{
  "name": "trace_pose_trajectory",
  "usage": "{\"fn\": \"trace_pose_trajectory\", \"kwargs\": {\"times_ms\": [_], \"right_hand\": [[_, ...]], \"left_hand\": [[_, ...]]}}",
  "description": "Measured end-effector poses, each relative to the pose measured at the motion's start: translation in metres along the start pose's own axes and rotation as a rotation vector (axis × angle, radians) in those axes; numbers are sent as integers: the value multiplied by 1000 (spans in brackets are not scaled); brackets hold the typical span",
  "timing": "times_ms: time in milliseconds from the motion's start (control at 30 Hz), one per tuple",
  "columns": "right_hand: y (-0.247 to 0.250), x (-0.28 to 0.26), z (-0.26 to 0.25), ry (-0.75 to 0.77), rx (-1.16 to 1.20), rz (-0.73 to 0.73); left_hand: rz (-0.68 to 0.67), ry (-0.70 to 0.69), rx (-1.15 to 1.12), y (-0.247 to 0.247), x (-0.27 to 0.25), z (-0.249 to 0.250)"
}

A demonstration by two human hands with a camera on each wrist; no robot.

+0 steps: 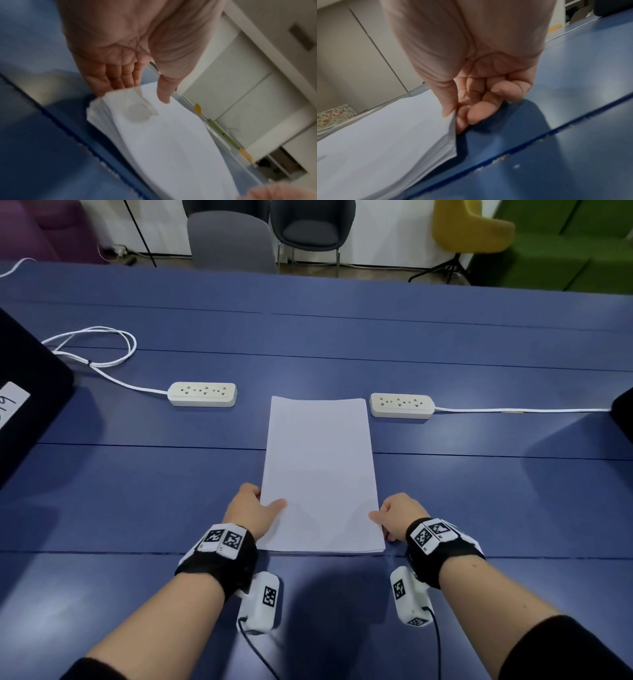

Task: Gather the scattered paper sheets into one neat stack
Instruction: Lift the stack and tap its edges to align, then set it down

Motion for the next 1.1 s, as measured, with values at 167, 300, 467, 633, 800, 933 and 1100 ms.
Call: {"fn": "trace_pose_trajectory", "kwargs": {"times_ms": [167, 300, 467, 633, 800, 933, 1100], "right_hand": [[1, -1, 1, 6, 0, 17], [0, 0, 1, 4, 7, 10], [-1, -1, 2, 15, -25, 9], [-2, -1, 2, 33, -89, 9], [-4, 1, 1, 37, -127, 26], [-6, -1, 1, 47, -134, 41], [-6, -1, 2, 49, -138, 56]], "left_hand": [[-31, -6, -115, 9, 5, -19], [-13, -28, -133, 10, 3, -19], [36, -62, -89, 13, 0, -13], [74, -119, 7, 13, -6, -7], [129, -138, 44, 14, -12, -5], [155, -137, 43, 13, -15, -3], [166, -146, 61, 13, -17, -2]]}}
Point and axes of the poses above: each hand's wrist, its own x-axis towards the middle knuckle, its own y-axis out of the back of the hand, z = x × y, the point moved 8 cm from there along x, towards the middle knuckle, and after that the axes turned 1 degree about -z, right-handed, at the moved point
